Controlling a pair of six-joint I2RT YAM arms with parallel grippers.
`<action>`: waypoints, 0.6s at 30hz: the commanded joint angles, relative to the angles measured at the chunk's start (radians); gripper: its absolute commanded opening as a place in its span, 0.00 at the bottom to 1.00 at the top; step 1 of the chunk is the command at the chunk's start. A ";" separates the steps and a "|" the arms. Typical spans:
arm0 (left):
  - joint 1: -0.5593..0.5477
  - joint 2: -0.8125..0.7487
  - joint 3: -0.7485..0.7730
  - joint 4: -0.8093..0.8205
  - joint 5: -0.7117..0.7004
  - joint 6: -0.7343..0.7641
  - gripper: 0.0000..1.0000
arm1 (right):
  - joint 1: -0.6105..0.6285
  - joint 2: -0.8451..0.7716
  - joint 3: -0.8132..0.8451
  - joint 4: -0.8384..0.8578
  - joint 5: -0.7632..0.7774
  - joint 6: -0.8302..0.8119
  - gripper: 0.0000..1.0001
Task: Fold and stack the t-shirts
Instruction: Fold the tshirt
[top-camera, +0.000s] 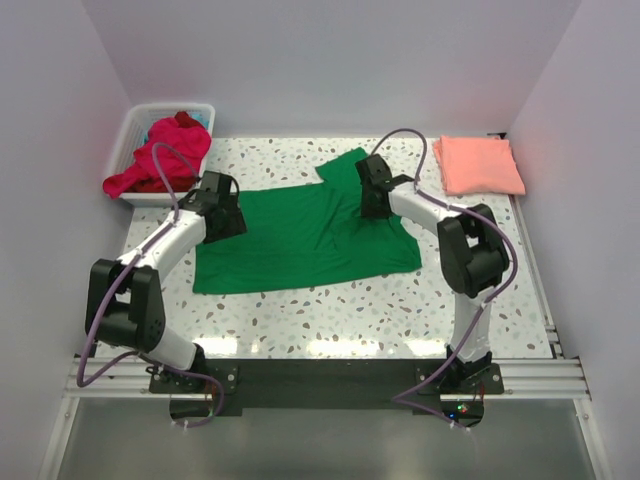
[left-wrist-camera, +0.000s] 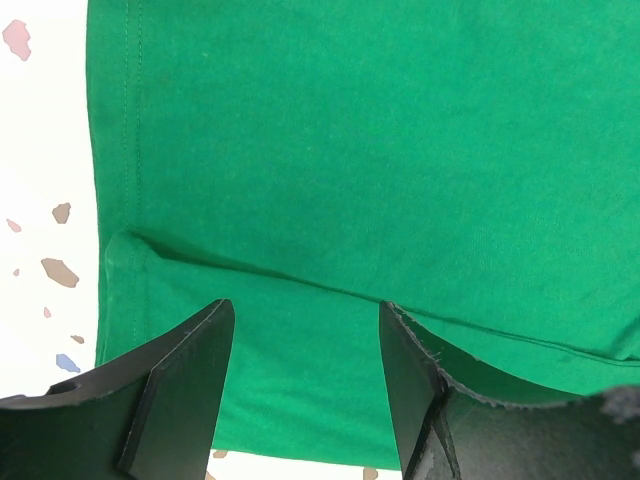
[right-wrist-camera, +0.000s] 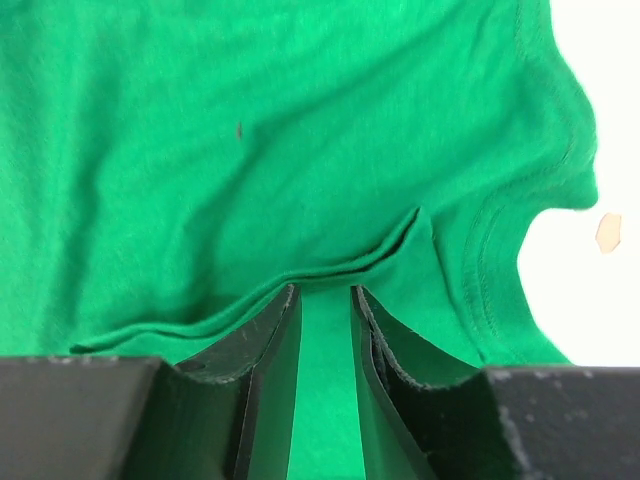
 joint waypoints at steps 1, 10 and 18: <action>0.005 0.016 0.033 0.031 0.014 0.024 0.65 | 0.005 0.042 0.063 0.031 0.043 -0.027 0.30; 0.005 0.036 0.034 0.039 0.008 0.021 0.64 | 0.004 -0.061 -0.033 0.007 0.068 -0.042 0.30; 0.004 0.116 0.059 0.059 -0.024 0.005 0.65 | 0.004 -0.158 -0.151 -0.007 0.080 -0.054 0.36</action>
